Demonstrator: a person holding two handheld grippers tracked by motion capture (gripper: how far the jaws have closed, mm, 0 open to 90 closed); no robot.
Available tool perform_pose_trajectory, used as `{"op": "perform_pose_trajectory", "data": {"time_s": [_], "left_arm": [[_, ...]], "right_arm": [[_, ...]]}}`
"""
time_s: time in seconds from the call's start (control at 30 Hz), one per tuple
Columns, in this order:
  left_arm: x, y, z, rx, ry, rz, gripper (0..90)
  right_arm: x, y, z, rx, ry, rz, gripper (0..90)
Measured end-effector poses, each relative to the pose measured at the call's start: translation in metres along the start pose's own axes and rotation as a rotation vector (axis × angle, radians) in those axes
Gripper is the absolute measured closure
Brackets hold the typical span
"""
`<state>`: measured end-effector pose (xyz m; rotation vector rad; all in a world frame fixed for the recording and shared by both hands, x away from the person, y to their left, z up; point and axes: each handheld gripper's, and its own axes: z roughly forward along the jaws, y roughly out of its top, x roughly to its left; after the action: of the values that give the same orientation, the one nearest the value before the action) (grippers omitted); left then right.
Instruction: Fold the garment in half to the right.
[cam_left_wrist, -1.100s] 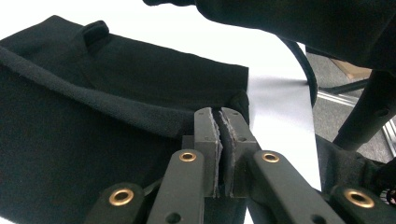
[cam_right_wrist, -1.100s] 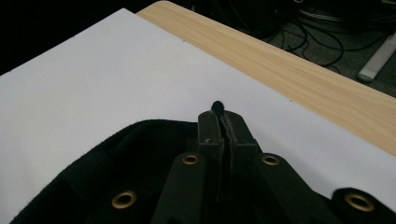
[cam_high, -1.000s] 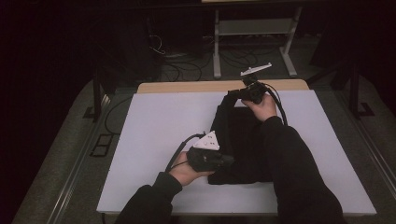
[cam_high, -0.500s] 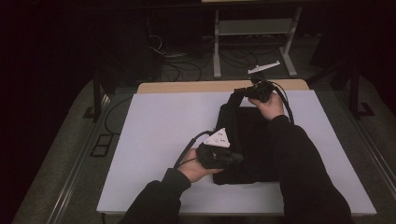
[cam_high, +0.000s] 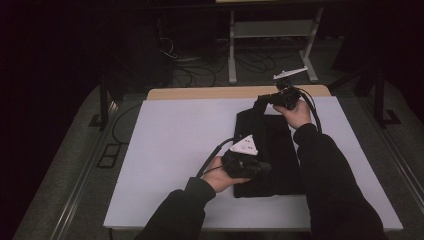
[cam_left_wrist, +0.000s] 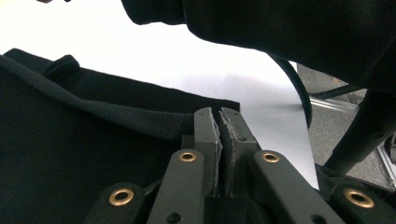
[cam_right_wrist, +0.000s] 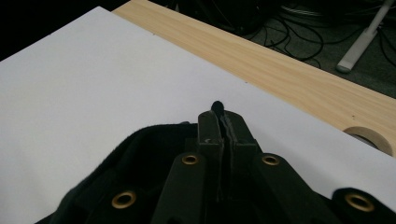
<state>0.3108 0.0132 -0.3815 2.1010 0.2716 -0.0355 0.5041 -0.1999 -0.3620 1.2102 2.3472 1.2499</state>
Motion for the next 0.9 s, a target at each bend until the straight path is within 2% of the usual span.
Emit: {"op": "perform_pose_trajectory", "data": {"time_s": [0.37, 0.63, 0.9], "left_arm": [[-0.001, 0.009, 0.023, -0.015, -0.027, -0.002, 84.3], [0.000, 0.011, 0.041, -0.012, -0.048, -0.012, 84.3], [0.002, 0.011, 0.046, -0.013, -0.045, -0.011, 84.3]], "right_arm": [[-0.020, -0.012, -0.007, -0.019, -0.007, 0.045, 85.3], [-0.037, -0.026, -0.004, -0.010, -0.001, 0.085, 85.2], [-0.044, -0.033, -0.001, -0.011, 0.002, 0.102, 85.2]]}}
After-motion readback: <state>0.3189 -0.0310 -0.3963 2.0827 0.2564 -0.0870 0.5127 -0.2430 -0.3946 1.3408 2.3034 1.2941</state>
